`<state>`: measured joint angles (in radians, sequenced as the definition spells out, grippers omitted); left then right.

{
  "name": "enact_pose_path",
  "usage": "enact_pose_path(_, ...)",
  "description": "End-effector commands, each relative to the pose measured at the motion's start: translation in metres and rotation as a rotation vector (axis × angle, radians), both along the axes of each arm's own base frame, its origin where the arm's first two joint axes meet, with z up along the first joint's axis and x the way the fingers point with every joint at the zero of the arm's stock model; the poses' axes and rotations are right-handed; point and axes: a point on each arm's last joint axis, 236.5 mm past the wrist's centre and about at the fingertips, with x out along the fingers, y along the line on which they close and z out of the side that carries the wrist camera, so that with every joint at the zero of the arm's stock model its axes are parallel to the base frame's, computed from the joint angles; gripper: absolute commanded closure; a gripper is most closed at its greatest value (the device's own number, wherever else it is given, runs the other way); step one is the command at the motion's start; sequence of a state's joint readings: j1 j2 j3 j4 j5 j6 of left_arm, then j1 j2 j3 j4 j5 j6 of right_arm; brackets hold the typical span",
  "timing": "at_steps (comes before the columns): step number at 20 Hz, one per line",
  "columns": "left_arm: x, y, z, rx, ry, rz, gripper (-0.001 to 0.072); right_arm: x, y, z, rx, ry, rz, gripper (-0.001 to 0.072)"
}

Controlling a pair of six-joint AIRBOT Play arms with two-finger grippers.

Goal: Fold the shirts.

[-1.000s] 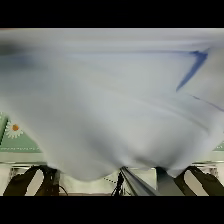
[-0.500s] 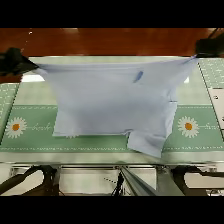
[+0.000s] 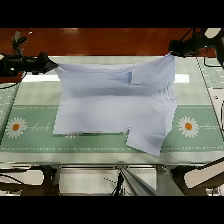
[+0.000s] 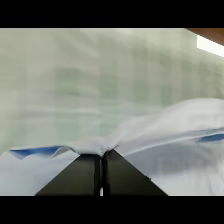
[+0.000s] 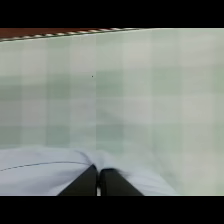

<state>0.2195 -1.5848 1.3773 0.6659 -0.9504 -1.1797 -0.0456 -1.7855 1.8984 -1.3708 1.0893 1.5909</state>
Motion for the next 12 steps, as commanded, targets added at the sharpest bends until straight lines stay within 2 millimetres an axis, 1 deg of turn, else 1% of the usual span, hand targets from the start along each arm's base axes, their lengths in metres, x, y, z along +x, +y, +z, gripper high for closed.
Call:
enact_pose_path(1,0.021,0.005,-0.037,0.011,0.011,0.057,0.0683,0.011,0.001,-0.033,0.023,0.032,-0.023,0.0683)
enact_pose_path(3,0.018,0.005,-0.060,0.010,0.060,0.042,0.0683,0.003,-0.006,-0.054,-0.008,0.100,-0.029,0.0683)
enact_pose_path(4,0.014,0.007,-0.068,0.019,0.082,0.031,0.0683,-0.005,-0.015,-0.064,-0.049,0.143,-0.032,0.0683)
enact_pose_path(6,0.009,0.013,-0.080,0.003,0.130,0.048,0.0683,-0.017,-0.033,-0.072,-0.134,0.200,-0.040,0.0683)
enact_pose_path(8,0.009,0.016,-0.083,-0.015,0.149,0.070,0.0683,-0.019,-0.038,-0.072,-0.157,0.211,-0.041,0.0683)
enact_pose_path(11,0.008,0.015,-0.083,-0.018,0.153,0.065,0.0682,-0.025,-0.035,-0.075,-0.137,0.240,-0.051,0.0683)
enact_pose_path(12,0.007,0.013,-0.083,-0.024,0.158,0.057,0.0683,-0.031,-0.031,-0.077,-0.126,0.265,-0.045,0.0683)
